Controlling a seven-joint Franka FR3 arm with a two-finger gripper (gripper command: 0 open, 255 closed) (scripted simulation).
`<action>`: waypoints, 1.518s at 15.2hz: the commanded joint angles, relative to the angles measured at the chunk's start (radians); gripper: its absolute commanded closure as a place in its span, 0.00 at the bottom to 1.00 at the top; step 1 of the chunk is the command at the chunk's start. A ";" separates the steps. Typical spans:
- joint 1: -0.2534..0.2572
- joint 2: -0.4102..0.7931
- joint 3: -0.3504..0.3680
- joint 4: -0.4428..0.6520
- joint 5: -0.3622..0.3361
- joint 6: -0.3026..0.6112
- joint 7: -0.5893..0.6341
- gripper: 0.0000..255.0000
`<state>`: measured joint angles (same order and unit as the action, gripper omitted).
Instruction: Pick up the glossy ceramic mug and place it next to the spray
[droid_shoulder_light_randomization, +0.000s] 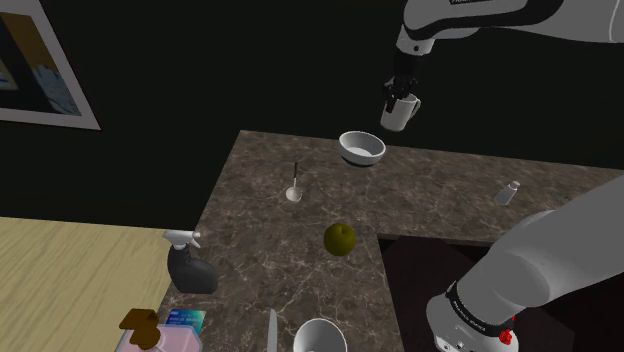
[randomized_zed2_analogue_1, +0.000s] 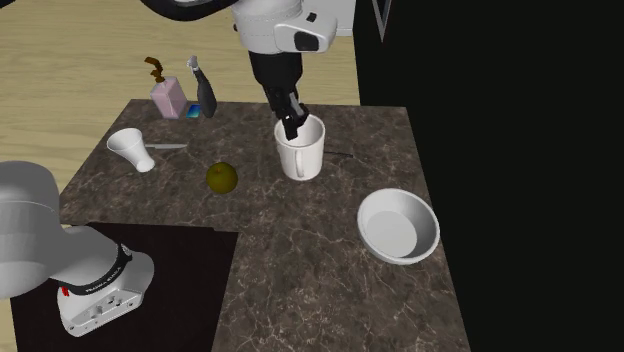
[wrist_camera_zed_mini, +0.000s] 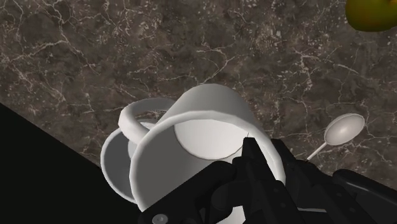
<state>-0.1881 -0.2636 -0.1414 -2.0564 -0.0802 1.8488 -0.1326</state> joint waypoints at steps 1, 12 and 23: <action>0.017 -0.040 0.032 -0.038 0.001 -0.004 0.050 1.00; 0.116 -0.144 0.217 -0.131 0.053 -0.029 0.311 1.00; 0.214 -0.117 0.414 -0.089 0.117 -0.050 0.581 1.00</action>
<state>0.0180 -0.3880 0.2550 -2.1529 0.0319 1.7990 0.4220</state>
